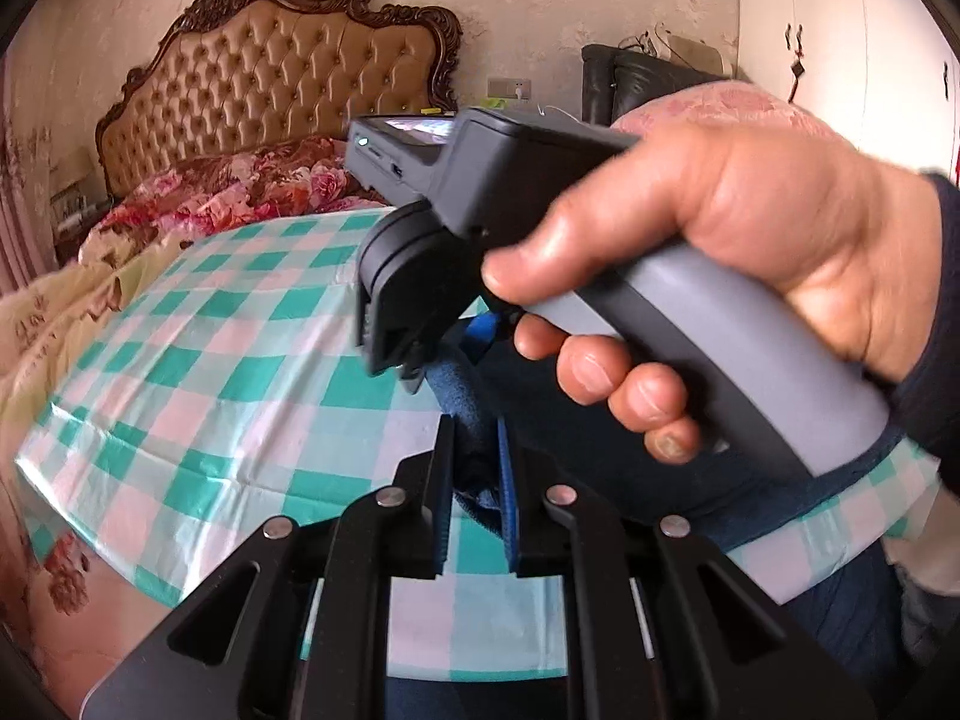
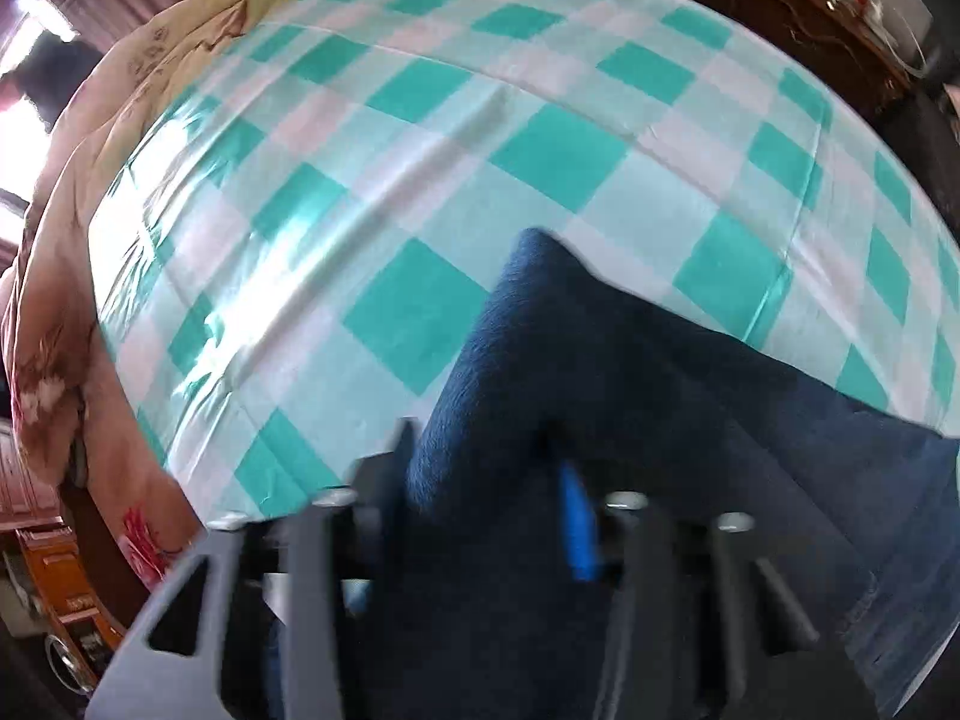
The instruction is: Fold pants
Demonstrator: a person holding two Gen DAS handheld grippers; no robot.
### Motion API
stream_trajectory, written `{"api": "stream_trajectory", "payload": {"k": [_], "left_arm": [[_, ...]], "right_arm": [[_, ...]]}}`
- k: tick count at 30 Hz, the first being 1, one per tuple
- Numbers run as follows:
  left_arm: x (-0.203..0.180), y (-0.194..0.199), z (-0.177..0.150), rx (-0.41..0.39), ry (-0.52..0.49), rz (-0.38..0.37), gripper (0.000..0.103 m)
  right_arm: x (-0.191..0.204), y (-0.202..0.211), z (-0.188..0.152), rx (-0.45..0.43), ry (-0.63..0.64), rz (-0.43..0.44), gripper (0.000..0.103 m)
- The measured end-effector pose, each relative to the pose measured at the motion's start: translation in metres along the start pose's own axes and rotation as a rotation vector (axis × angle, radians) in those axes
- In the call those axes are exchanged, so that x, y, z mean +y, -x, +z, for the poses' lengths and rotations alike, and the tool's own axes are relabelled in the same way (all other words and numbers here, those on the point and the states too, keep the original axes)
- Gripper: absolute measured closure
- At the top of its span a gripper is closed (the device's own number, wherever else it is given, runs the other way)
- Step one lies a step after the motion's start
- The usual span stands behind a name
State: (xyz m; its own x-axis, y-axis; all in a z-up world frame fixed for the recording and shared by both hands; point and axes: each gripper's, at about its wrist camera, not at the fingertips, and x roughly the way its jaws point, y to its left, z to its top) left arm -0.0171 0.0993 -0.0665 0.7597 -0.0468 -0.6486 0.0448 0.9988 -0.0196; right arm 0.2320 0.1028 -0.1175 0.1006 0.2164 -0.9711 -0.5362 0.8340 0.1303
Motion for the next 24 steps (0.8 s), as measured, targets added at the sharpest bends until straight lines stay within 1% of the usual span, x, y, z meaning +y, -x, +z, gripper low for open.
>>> {"api": "stream_trajectory", "payload": {"k": [1,2,3,4,5,6,7,8,9,10,11,13,15,16,18,20,21,22,24], "left_arm": [[0.003,0.000,-0.001,0.000,0.033,0.001,0.083],[0.006,0.000,-0.002,0.002,0.070,0.002,0.080],[0.007,-0.001,-0.003,0.011,0.099,0.007,0.057],[0.006,-0.003,-0.004,0.024,0.122,0.012,0.046],[0.004,-0.005,-0.005,0.033,0.136,-0.004,0.046],[0.000,-0.007,-0.005,0.044,0.146,-0.022,0.047],[-0.007,-0.009,-0.004,0.042,0.150,-0.020,0.057],[-0.012,-0.011,-0.002,0.038,0.146,0.008,0.067],[-0.018,-0.013,0.003,0.048,0.140,0.019,0.089],[-0.024,-0.010,0.009,0.039,0.131,0.029,0.089],[-0.034,-0.003,0.015,0.008,0.103,0.033,0.090],[-0.064,0.016,0.030,-0.079,0.017,0.043,0.091],[-0.097,0.033,0.045,-0.154,-0.055,0.032,0.091],[-0.123,0.044,0.055,-0.209,-0.106,0.015,0.091],[-0.169,0.058,0.068,-0.285,-0.187,-0.028,0.091],[-0.230,0.070,0.075,-0.356,-0.279,-0.104,0.091],[-0.252,0.072,0.076,-0.371,-0.305,-0.131,0.091],[-0.287,0.073,0.073,-0.394,-0.348,-0.165,0.091],[-0.335,0.065,0.062,-0.409,-0.408,-0.210,0.091]], "right_arm": [[-0.002,0.003,-0.002,-0.013,0.000,-0.001,0.085],[-0.007,0.008,-0.006,-0.030,-0.017,0.008,0.087],[-0.009,0.012,-0.007,-0.039,-0.030,0.018,0.088],[-0.013,0.015,-0.007,-0.051,-0.044,0.029,0.089],[-0.018,0.021,-0.009,-0.064,-0.061,0.045,0.089],[-0.021,0.027,-0.011,-0.074,-0.073,0.057,0.089],[-0.025,0.034,-0.012,-0.088,-0.083,0.070,0.089],[-0.030,0.044,-0.015,-0.109,-0.094,0.083,0.089],[-0.034,0.052,-0.016,-0.129,-0.106,0.092,0.089],[-0.041,0.063,-0.018,-0.152,-0.118,0.101,0.090],[-0.057,0.084,-0.026,-0.192,-0.143,0.123,0.090],[-0.083,0.119,-0.040,-0.251,-0.179,0.169,0.090],[-0.115,0.158,-0.058,-0.320,-0.211,0.194,0.090],[-0.136,0.183,-0.073,-0.366,-0.236,0.201,0.090],[-0.181,0.225,-0.106,-0.439,-0.289,0.214,0.090],[-0.225,0.254,-0.140,-0.485,-0.338,0.232,0.090],[-0.256,0.268,-0.165,-0.505,-0.371,0.236,0.090],[-0.277,0.275,-0.182,-0.514,-0.397,0.232,0.090],[-0.326,0.280,-0.225,-0.522,-0.459,0.201,0.090]]}}
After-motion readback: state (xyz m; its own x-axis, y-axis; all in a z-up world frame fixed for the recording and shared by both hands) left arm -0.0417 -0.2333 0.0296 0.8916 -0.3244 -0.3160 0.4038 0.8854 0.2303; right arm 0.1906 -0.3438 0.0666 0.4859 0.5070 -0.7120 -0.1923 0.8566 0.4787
